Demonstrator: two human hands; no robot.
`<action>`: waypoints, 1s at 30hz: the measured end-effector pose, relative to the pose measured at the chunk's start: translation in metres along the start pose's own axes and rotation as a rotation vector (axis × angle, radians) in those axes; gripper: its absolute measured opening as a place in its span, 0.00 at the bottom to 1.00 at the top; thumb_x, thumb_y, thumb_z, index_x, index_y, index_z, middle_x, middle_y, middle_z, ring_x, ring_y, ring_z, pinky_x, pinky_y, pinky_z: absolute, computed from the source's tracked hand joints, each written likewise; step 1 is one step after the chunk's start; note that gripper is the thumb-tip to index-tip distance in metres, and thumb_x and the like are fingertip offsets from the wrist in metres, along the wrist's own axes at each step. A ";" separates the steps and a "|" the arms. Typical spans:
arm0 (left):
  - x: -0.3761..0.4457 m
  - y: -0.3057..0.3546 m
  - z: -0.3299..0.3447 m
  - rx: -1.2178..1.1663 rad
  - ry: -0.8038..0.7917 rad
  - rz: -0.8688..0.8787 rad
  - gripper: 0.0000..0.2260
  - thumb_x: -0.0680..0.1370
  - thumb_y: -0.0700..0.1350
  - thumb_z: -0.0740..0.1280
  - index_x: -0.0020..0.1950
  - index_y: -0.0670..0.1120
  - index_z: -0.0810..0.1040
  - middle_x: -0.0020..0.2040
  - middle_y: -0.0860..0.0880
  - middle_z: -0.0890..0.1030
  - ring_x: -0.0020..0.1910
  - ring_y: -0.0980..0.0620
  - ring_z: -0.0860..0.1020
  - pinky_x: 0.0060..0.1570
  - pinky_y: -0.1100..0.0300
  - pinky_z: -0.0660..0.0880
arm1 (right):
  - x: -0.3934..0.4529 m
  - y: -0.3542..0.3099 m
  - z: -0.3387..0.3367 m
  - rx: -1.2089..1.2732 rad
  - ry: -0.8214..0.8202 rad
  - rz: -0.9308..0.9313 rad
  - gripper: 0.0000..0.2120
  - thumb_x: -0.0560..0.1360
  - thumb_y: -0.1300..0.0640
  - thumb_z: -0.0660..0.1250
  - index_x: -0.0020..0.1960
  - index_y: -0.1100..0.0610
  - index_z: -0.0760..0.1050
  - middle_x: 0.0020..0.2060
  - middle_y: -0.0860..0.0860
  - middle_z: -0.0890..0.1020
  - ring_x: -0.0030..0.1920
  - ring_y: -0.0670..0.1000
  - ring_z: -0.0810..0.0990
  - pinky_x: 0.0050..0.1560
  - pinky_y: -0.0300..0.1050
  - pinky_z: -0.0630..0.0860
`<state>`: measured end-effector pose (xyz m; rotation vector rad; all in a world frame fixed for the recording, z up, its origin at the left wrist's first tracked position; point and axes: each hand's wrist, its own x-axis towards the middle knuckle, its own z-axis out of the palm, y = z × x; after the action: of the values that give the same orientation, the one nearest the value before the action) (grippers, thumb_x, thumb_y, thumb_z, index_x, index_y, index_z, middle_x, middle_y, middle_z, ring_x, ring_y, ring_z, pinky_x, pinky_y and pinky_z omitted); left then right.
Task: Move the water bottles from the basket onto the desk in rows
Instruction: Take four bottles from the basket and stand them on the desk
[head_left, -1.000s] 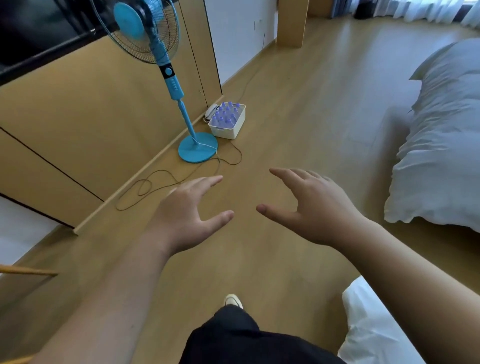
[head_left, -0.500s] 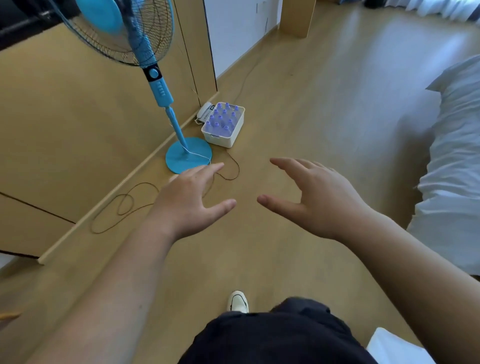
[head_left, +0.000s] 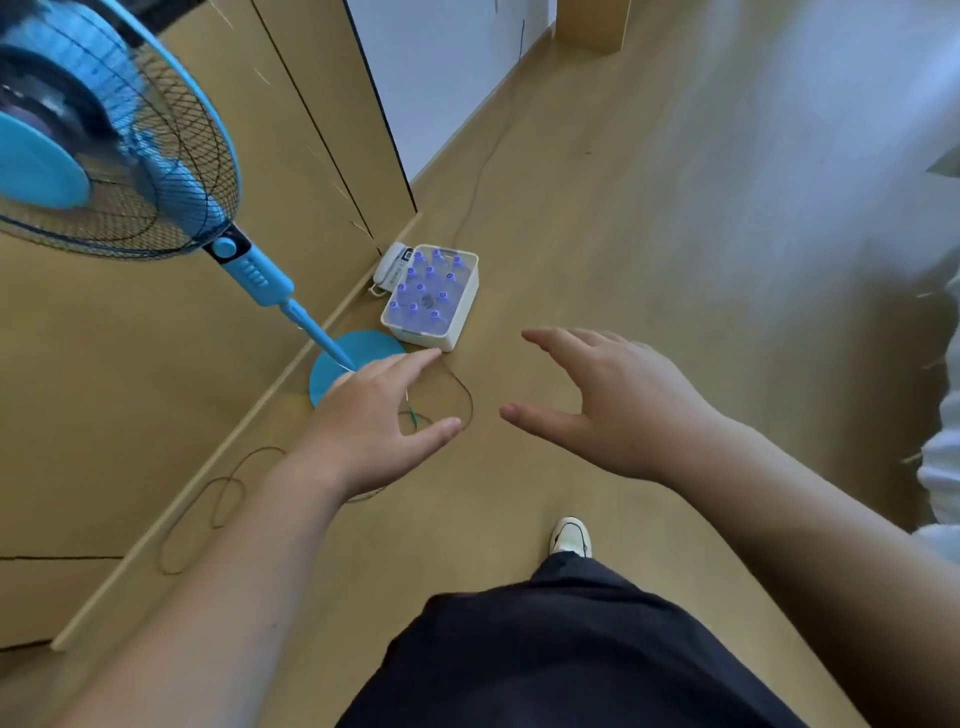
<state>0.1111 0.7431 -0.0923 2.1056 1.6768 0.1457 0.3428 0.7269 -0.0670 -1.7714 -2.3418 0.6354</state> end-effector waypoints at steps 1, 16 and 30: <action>0.020 0.003 -0.004 -0.007 -0.006 -0.009 0.31 0.71 0.61 0.68 0.72 0.57 0.63 0.68 0.57 0.71 0.66 0.57 0.67 0.68 0.55 0.63 | 0.019 0.009 -0.010 -0.011 -0.019 -0.011 0.37 0.69 0.28 0.55 0.73 0.46 0.59 0.64 0.47 0.75 0.62 0.51 0.73 0.58 0.47 0.70; 0.338 -0.066 -0.021 -0.142 -0.053 -0.165 0.32 0.72 0.62 0.67 0.73 0.56 0.62 0.71 0.57 0.67 0.67 0.54 0.66 0.65 0.55 0.64 | 0.361 0.105 -0.060 -0.100 -0.237 -0.122 0.36 0.70 0.28 0.56 0.72 0.45 0.59 0.64 0.45 0.74 0.62 0.49 0.72 0.58 0.46 0.69; 0.572 -0.132 0.037 -0.244 -0.251 -0.550 0.37 0.69 0.67 0.64 0.74 0.56 0.57 0.74 0.56 0.63 0.71 0.54 0.63 0.65 0.53 0.65 | 0.678 0.216 0.011 -0.186 -0.460 -0.496 0.35 0.70 0.28 0.47 0.70 0.45 0.66 0.61 0.46 0.77 0.59 0.53 0.74 0.60 0.50 0.67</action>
<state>0.1530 1.2971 -0.2859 1.3676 1.8983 -0.0793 0.3278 1.4115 -0.2614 -1.0930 -3.0777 0.8241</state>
